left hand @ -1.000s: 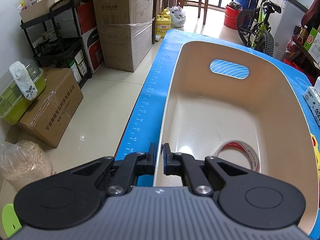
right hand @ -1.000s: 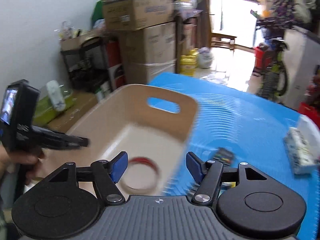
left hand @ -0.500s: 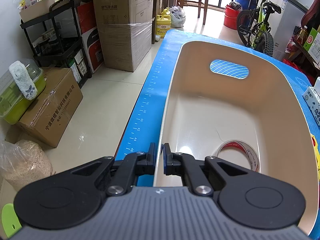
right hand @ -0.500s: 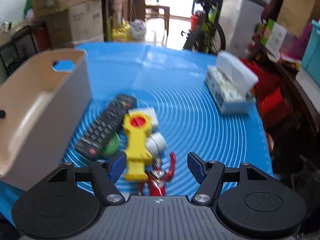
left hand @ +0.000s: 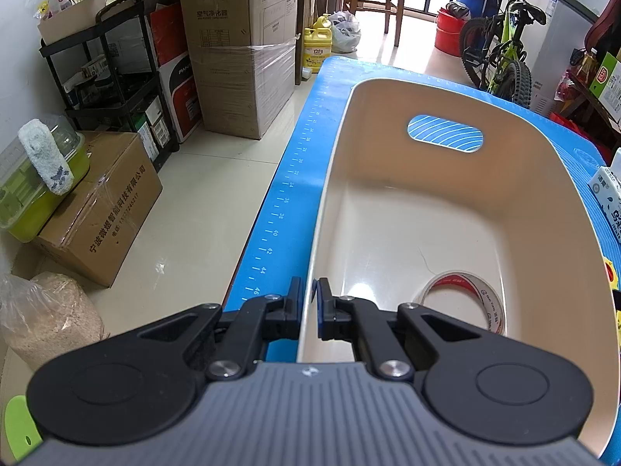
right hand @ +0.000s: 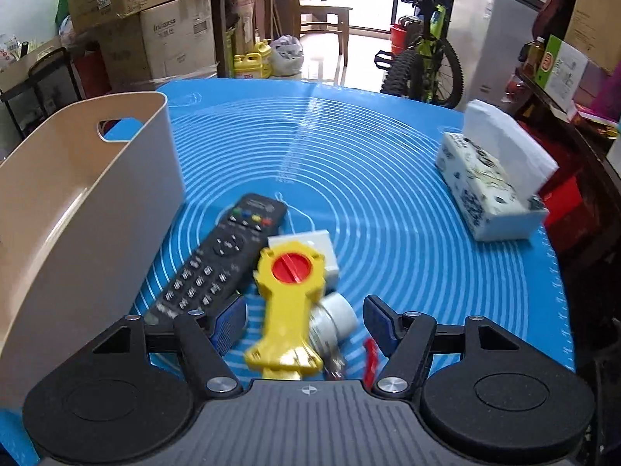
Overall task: Organize rigid objects
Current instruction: 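Grasp the yellow-red toy with the right gripper, then lower the yellow-red toy into the basket and open the right gripper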
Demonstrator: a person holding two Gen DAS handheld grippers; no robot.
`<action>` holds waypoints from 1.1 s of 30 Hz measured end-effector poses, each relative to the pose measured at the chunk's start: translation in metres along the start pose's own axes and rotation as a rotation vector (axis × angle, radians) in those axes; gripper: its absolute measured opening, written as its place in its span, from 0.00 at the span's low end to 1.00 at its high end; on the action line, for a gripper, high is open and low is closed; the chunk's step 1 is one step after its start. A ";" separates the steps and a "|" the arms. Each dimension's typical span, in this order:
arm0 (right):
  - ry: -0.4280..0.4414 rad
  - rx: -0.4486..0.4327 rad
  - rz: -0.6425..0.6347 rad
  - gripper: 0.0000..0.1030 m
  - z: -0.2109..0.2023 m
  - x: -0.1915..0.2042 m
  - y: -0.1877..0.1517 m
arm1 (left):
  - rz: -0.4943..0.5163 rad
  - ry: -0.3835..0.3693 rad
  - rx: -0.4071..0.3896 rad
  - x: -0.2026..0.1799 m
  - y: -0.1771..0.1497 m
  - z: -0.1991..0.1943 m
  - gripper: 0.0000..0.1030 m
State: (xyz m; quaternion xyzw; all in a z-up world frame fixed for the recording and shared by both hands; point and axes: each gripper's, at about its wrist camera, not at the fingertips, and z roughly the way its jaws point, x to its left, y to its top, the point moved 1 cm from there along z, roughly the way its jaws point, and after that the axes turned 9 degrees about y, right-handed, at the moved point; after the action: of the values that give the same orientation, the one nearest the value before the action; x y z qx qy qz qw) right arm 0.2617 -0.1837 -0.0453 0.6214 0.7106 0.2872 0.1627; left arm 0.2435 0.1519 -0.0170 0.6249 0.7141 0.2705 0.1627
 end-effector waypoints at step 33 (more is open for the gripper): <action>0.253 -0.210 -0.181 0.35 -0.051 0.133 0.064 | 0.002 0.001 -0.001 -0.001 0.000 0.000 0.08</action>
State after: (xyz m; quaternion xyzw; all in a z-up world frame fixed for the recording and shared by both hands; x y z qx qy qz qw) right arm 0.2586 -0.0599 0.0502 0.4933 0.7445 0.4201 0.1612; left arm 0.2437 0.1513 -0.0168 0.6255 0.7134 0.2712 0.1622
